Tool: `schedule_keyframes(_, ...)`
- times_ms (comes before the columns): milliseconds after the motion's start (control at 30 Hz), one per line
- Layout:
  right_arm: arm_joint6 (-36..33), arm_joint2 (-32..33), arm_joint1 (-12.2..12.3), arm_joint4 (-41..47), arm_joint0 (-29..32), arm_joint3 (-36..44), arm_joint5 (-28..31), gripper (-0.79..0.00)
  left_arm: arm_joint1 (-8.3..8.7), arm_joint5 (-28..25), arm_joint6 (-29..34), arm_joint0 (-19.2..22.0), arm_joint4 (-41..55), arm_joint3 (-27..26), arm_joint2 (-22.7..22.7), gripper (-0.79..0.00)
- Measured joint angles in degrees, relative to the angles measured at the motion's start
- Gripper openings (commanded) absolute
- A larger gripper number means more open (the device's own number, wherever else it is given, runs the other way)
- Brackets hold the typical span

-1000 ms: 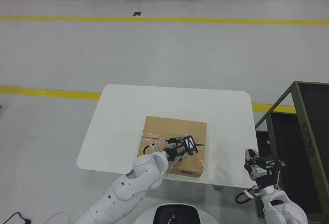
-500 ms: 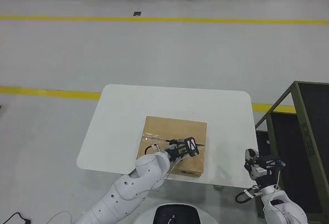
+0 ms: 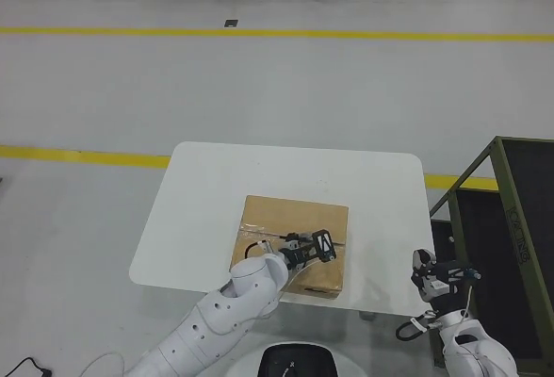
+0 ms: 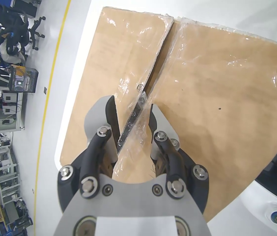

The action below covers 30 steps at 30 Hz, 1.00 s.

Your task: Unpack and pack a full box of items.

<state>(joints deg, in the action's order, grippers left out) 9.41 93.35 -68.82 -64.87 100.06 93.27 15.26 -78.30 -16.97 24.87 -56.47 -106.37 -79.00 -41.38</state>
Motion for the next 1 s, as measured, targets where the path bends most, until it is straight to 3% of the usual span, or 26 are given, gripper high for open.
schedule_keyframes(33,-0.02,-0.01,-0.01,0.0,-0.05,-0.03,0.0,-0.785,-0.07,-0.04,0.06,0.02,-0.16,0.1,-0.05,-0.785)
schedule_keyframes(500,-0.26,-0.35,-0.1,0.07,-0.44,-0.17,0.17,-0.785,-0.29,1.08,-0.82,-0.87,-0.63,-0.91,-2.86,-0.785)
schedule_keyframes(633,-0.35,-0.45,-0.11,-0.11,-0.6,-0.3,0.17,-0.785,-0.21,-0.65,-1.15,-1.44,0.07,-1.93,-3.66,-0.785)
schedule_keyframes(667,-0.35,-0.47,-0.12,-0.11,-0.64,-0.36,0.17,-0.785,-0.25,-1.11,-1.2,-1.55,0.45,-2.23,-3.69,-0.708)
schedule_keyframes(733,-0.38,-0.51,-0.13,-0.08,-0.73,-0.47,0.17,-0.785,-0.41,-1.84,-1.07,-1.62,1.03,-2.61,-3.55,-0.471)
schedule_keyframes(1000,-0.42,-0.4,-0.15,-0.08,-1.06,-0.71,0.02,-0.785,-1.29,-3.39,-0.86,-0.37,0.74,-1.44,-1.95,-0.483)
